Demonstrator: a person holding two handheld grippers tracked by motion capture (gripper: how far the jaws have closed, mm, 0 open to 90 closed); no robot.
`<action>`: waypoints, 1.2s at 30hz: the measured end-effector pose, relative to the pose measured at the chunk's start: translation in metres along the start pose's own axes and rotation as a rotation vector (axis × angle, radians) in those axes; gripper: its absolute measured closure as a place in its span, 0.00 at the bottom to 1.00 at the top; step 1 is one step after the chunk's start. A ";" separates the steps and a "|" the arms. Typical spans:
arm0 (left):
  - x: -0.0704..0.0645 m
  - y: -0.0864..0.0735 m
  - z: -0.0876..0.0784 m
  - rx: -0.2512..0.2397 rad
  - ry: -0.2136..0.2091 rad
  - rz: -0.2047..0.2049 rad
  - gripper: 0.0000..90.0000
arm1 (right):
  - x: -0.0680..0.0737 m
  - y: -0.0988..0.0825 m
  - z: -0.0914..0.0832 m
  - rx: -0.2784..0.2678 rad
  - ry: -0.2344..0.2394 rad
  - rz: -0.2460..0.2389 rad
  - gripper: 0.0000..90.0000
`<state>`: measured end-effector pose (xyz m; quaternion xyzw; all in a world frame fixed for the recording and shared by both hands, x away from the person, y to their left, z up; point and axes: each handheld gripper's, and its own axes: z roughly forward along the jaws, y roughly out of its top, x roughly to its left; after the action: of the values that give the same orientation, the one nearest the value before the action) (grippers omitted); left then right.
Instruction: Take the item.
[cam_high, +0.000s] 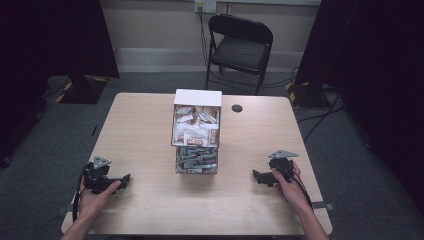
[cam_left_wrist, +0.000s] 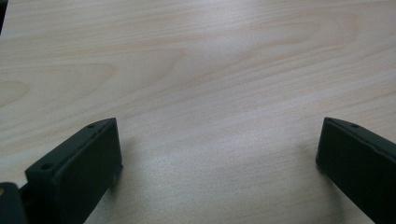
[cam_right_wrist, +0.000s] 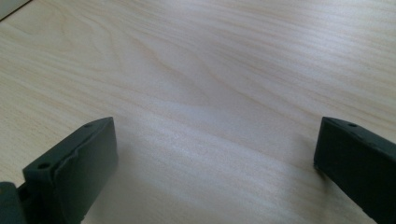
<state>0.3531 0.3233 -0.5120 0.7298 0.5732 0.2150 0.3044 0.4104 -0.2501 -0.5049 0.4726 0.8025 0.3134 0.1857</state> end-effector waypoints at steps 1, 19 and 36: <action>0.000 0.001 0.001 0.000 0.005 -0.003 0.00 | 0.000 0.000 0.000 0.000 0.000 0.000 0.00; 0.000 0.009 -0.003 0.027 -0.009 -0.025 0.19 | 0.000 0.000 0.000 -0.001 0.000 -0.001 0.00; -0.013 0.021 -0.020 -0.032 -0.115 -0.014 0.30 | 0.000 0.000 0.000 0.000 0.000 0.000 0.00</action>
<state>0.3512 0.3111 -0.4825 0.7319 0.5564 0.1798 0.3500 0.4105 -0.2501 -0.5049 0.4724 0.8025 0.3135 0.1858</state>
